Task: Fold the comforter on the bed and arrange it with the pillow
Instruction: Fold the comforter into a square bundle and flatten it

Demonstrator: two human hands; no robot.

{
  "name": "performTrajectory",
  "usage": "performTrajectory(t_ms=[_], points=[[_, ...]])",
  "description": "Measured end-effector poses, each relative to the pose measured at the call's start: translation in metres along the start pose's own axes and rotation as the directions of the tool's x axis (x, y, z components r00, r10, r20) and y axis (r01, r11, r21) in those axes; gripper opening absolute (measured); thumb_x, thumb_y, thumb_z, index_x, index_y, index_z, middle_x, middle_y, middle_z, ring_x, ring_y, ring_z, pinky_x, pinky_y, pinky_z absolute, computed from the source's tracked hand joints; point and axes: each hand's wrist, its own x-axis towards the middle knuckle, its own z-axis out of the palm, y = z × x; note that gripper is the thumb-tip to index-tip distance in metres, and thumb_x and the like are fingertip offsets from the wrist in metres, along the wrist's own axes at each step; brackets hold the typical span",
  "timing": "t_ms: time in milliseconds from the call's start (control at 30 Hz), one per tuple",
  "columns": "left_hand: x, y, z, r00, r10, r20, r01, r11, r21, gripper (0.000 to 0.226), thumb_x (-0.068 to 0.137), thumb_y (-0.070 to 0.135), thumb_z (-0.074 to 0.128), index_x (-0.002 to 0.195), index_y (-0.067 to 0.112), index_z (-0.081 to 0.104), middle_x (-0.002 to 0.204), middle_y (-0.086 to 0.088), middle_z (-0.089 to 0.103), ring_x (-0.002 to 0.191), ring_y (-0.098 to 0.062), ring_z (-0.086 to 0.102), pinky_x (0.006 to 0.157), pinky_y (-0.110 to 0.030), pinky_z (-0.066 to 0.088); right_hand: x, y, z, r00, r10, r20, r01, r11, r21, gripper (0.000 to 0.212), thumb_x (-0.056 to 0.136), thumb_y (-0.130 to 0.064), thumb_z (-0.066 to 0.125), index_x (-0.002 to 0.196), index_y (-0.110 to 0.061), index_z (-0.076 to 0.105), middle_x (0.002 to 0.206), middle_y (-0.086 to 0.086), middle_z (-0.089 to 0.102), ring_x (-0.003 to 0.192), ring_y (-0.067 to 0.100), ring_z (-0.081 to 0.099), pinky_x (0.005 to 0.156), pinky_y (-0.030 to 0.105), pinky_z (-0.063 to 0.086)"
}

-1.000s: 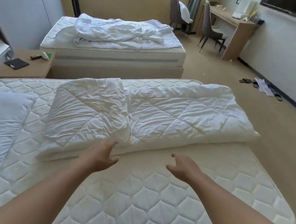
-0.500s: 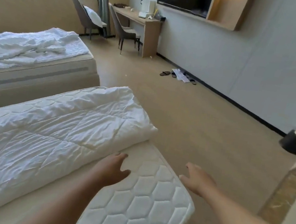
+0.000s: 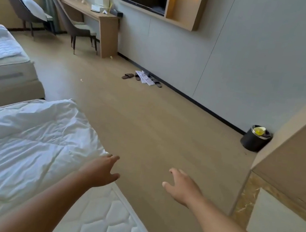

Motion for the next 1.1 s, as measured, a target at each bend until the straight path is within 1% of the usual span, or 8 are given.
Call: performTrajectory(t_ms=[200, 333, 500, 600, 700, 833, 967, 1100], points=[[0.149, 0.005, -0.005, 0.998, -0.057, -0.036, 0.056, 0.998, -0.037, 0.074, 0.094, 0.049, 0.057, 0.155, 0.018, 0.029, 0.151, -0.005, 0.045, 0.133, -0.024, 0.049, 0.106, -0.036, 0.044, 0.153, 0.002, -0.050, 0.991, -0.130, 0.013, 0.131, 0.989, -0.063, 0.068, 0.093, -0.053, 0.052, 0.150, -0.019, 0.036, 0.153, 0.004, 0.042, 0.139, 0.023, 0.043, 0.109, 0.033, 0.038], [0.254, 0.002, -0.013, 0.985, -0.167, -0.041, 0.161, 0.979, -0.122, 0.073, 0.093, 0.050, 0.056, 0.154, 0.018, 0.031, 0.150, -0.005, 0.045, 0.135, -0.026, 0.048, 0.107, -0.040, 0.044, 0.263, 0.004, -0.085, 0.978, -0.197, 0.066, 0.204, 0.972, -0.120, 0.065, 0.094, -0.051, 0.052, 0.148, -0.020, 0.037, 0.151, 0.005, 0.044, 0.138, 0.024, 0.044, 0.108, 0.034, 0.040], [0.309, 0.003, -0.046, 0.947, -0.315, -0.067, 0.292, 0.928, -0.229, 0.071, 0.093, 0.049, 0.056, 0.152, 0.018, 0.034, 0.149, -0.003, 0.046, 0.134, -0.024, 0.048, 0.106, -0.037, 0.044, 0.354, -0.015, -0.127, 0.939, -0.301, 0.166, 0.324, 0.936, -0.139, 0.065, 0.095, -0.050, 0.052, 0.149, -0.019, 0.036, 0.151, 0.005, 0.043, 0.139, 0.024, 0.044, 0.109, 0.036, 0.040], [0.326, -0.008, -0.065, 0.914, -0.400, -0.063, 0.374, 0.894, -0.248, 0.067, 0.094, 0.048, 0.055, 0.151, 0.018, 0.035, 0.145, -0.002, 0.048, 0.131, -0.023, 0.050, 0.103, -0.037, 0.046, 0.404, -0.041, -0.141, 0.893, -0.386, 0.231, 0.421, 0.897, -0.131, 0.064, 0.095, -0.050, 0.052, 0.149, -0.021, 0.035, 0.152, 0.003, 0.042, 0.139, 0.022, 0.043, 0.108, 0.035, 0.040], [0.345, -0.029, -0.072, 0.862, -0.504, -0.056, 0.473, 0.838, -0.272, 0.069, 0.093, 0.048, 0.056, 0.152, 0.019, 0.034, 0.148, -0.001, 0.045, 0.133, -0.021, 0.047, 0.105, -0.036, 0.044, 0.457, -0.077, -0.138, 0.831, -0.481, 0.281, 0.521, 0.849, -0.086, 0.067, 0.093, -0.050, 0.054, 0.150, -0.020, 0.036, 0.153, 0.003, 0.042, 0.140, 0.021, 0.042, 0.111, 0.034, 0.039], [0.366, -0.066, -0.087, 0.732, -0.679, -0.045, 0.630, 0.702, -0.332, 0.070, 0.093, 0.048, 0.058, 0.152, 0.020, 0.033, 0.151, -0.002, 0.042, 0.134, -0.022, 0.047, 0.106, -0.035, 0.044, 0.528, -0.136, -0.131, 0.676, -0.613, 0.409, 0.689, 0.723, -0.056, 0.070, 0.095, -0.048, 0.055, 0.153, -0.015, 0.033, 0.156, 0.007, 0.038, 0.143, 0.022, 0.038, 0.114, 0.033, 0.033], [0.372, -0.095, -0.108, 0.534, -0.844, -0.047, 0.753, 0.501, -0.426, 0.068, 0.092, 0.050, 0.058, 0.150, 0.023, 0.036, 0.151, 0.000, 0.044, 0.136, -0.021, 0.046, 0.108, -0.038, 0.043, 0.591, -0.219, -0.135, 0.477, -0.724, 0.499, 0.845, 0.533, -0.035, 0.072, 0.095, -0.044, 0.057, 0.153, -0.010, 0.032, 0.156, 0.012, 0.038, 0.143, 0.026, 0.037, 0.116, 0.037, 0.032], [0.357, -0.103, -0.115, 0.317, -0.948, 0.000, 0.803, 0.269, -0.532, 0.072, 0.093, 0.051, 0.058, 0.153, 0.023, 0.030, 0.158, 0.002, 0.034, 0.142, -0.020, 0.039, 0.112, -0.039, 0.039, 0.616, -0.307, -0.131, 0.274, -0.760, 0.589, 0.944, 0.329, -0.014, 0.068, 0.093, -0.043, 0.058, 0.150, -0.014, 0.036, 0.152, 0.010, 0.043, 0.139, 0.028, 0.042, 0.113, 0.040, 0.037]])
